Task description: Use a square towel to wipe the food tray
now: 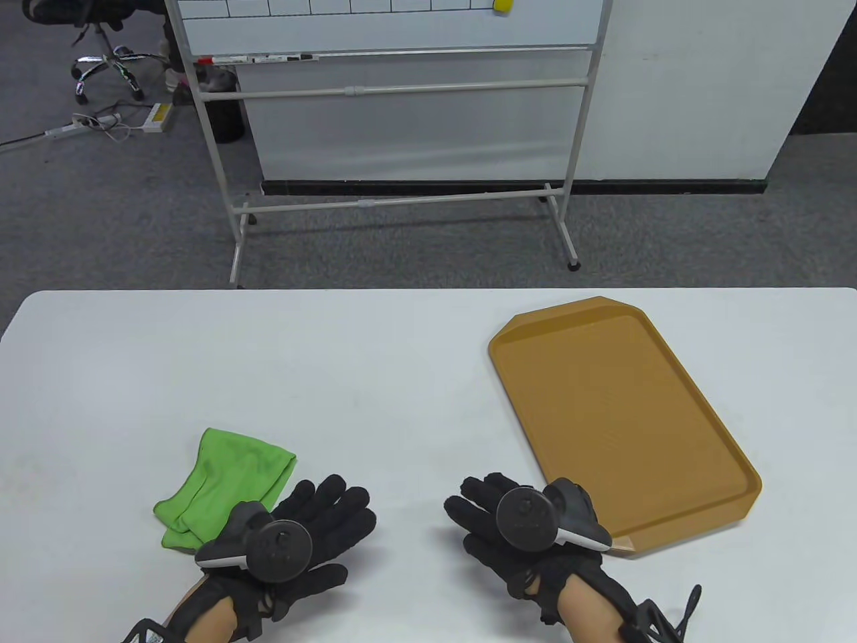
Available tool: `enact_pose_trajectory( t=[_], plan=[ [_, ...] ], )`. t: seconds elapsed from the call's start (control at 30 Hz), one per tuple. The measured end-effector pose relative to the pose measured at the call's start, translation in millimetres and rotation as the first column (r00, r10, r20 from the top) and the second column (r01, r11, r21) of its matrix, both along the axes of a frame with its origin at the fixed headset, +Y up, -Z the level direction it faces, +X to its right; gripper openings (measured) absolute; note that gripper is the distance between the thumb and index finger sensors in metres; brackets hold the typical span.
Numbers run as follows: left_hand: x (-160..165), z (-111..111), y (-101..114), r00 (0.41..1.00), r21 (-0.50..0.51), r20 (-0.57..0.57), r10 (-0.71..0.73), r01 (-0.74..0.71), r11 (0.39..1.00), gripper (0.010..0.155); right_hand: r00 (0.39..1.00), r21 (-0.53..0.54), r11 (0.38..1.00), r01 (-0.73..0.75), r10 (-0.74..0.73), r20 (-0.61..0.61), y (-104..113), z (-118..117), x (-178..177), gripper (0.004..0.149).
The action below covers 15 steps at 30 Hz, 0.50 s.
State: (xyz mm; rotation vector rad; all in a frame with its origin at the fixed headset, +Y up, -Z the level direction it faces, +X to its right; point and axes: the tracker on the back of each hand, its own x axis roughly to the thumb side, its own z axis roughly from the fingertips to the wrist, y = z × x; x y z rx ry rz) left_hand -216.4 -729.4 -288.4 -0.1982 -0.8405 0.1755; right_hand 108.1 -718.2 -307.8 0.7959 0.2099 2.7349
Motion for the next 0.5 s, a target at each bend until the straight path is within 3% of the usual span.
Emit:
enact_pose_trajectory(
  t=[0.17, 0.3, 0.37, 0.43, 0.5],
  plan=[
    [-1, 0, 0, 1.0, -0.004, -0.004, -0.001, 0.001, 1.0, 0.074, 0.985, 0.047, 0.999, -0.003, -0.006, 0.174, 3, -5, 16, 0.062],
    [-1, 0, 0, 1.0, -0.004, -0.005, -0.003, 0.003, 1.0, 0.074, 0.905, 0.117, 0.993, -0.023, -0.029, 0.424, 5, -13, 49, 0.061],
    [-2, -1, 0, 1.0, -0.004, -0.006, -0.001, 0.001, 1.0, 0.074, 0.834, 0.116, 0.991, -0.062, -0.012, 0.552, 4, -15, 69, 0.063],
    [-2, -1, 0, 1.0, -0.005, -0.008, 0.002, -0.002, 1.0, 0.074, 0.7, 0.079, 0.991, -0.111, 0.021, 0.714, 2, -17, 95, 0.065],
    [-2, -1, 0, 1.0, -0.006, -0.009, 0.002, -0.002, 1.0, 0.074, 0.537, -0.095, 0.994, -0.059, 0.112, 0.836, -6, -15, 122, 0.078]
  ],
)
